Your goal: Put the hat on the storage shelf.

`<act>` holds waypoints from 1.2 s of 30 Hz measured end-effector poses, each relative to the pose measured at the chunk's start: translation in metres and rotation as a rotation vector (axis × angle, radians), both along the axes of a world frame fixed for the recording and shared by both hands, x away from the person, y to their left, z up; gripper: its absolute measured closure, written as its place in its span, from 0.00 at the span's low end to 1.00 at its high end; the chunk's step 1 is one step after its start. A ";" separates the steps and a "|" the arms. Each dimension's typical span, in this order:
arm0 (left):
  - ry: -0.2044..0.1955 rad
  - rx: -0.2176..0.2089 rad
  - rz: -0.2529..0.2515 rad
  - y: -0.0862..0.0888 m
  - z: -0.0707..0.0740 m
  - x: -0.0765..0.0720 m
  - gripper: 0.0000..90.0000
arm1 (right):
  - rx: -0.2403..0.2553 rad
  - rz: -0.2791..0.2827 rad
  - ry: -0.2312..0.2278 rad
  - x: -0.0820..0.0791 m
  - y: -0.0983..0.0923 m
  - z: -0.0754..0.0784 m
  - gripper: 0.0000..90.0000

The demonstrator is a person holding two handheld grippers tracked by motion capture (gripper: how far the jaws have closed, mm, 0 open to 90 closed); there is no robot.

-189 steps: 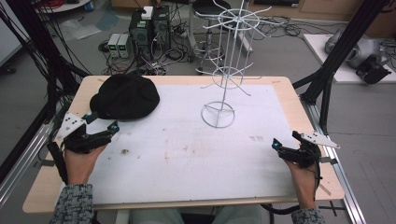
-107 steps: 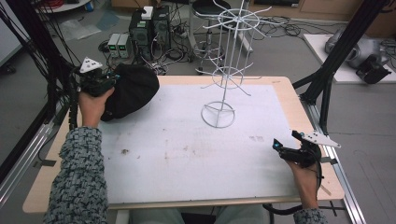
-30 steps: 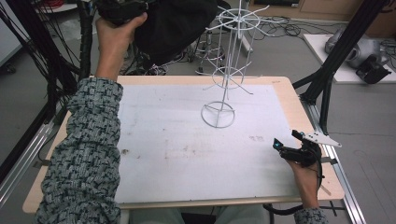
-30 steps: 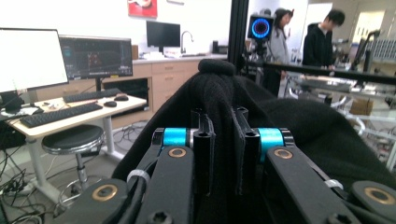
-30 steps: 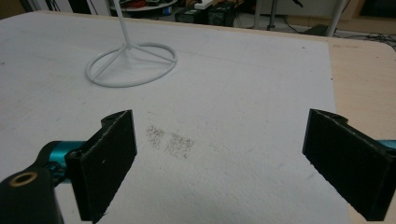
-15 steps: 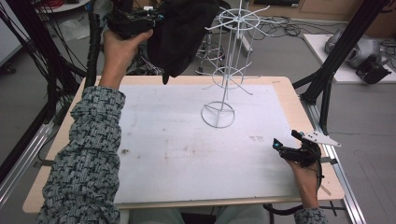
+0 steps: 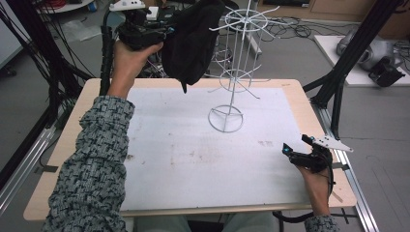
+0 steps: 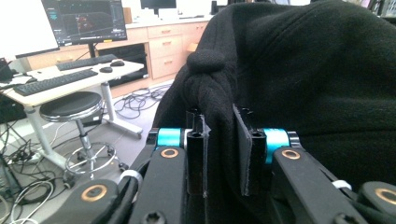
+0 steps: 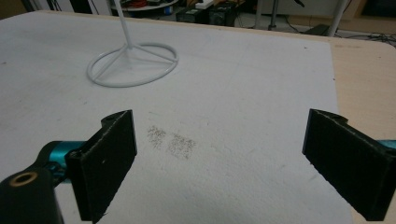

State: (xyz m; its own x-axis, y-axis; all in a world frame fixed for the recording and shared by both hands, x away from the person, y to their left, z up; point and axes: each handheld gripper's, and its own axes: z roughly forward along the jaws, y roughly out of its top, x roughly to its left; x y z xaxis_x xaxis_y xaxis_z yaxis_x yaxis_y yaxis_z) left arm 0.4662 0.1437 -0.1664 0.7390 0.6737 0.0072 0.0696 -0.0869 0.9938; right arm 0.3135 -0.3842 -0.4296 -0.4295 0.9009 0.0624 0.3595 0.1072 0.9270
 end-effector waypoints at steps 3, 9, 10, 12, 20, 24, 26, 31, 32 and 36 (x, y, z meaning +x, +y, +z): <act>0.008 0.008 -0.001 -0.001 -0.003 0.000 0.82 | 0.001 -0.001 -0.001 0.000 0.000 0.000 0.10; 0.010 0.018 0.008 -0.004 -0.003 0.001 0.80 | 0.001 -0.001 0.000 0.000 0.000 0.000 0.10; 0.014 0.021 0.011 -0.004 -0.004 0.002 0.79 | 0.000 0.000 -0.001 0.000 0.000 0.000 0.10; 0.020 0.027 0.011 -0.005 -0.004 0.002 0.78 | -0.003 0.000 -0.003 0.000 -0.001 0.000 0.10; 0.049 0.038 0.020 -0.004 -0.007 0.005 0.74 | 0.000 -0.002 -0.003 0.000 -0.001 0.000 0.10; 0.052 0.041 0.024 -0.003 -0.007 0.006 0.73 | 0.003 -0.002 -0.001 0.000 -0.002 0.000 0.10; 0.052 0.041 0.024 -0.004 -0.007 0.006 0.71 | 0.002 -0.002 -0.001 0.001 -0.001 0.000 0.10; 0.053 0.030 0.028 -0.004 -0.008 0.007 0.65 | 0.001 -0.002 -0.001 0.001 -0.002 0.000 0.10; 0.042 0.018 0.030 -0.003 -0.007 0.006 0.66 | 0.004 -0.003 0.000 0.000 -0.001 0.000 0.10; 0.024 0.018 0.037 0.000 -0.003 0.003 0.65 | 0.003 -0.004 -0.006 0.000 -0.002 0.000 0.10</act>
State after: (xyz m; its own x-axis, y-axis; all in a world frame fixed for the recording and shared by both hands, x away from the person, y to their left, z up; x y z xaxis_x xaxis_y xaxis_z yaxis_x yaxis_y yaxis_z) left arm 0.4690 0.1435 -0.1697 0.7138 0.7004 0.0017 0.0972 -0.1015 0.9901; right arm 0.3139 -0.3858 -0.4292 -0.4260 0.9025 0.0628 0.3544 0.1026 0.9294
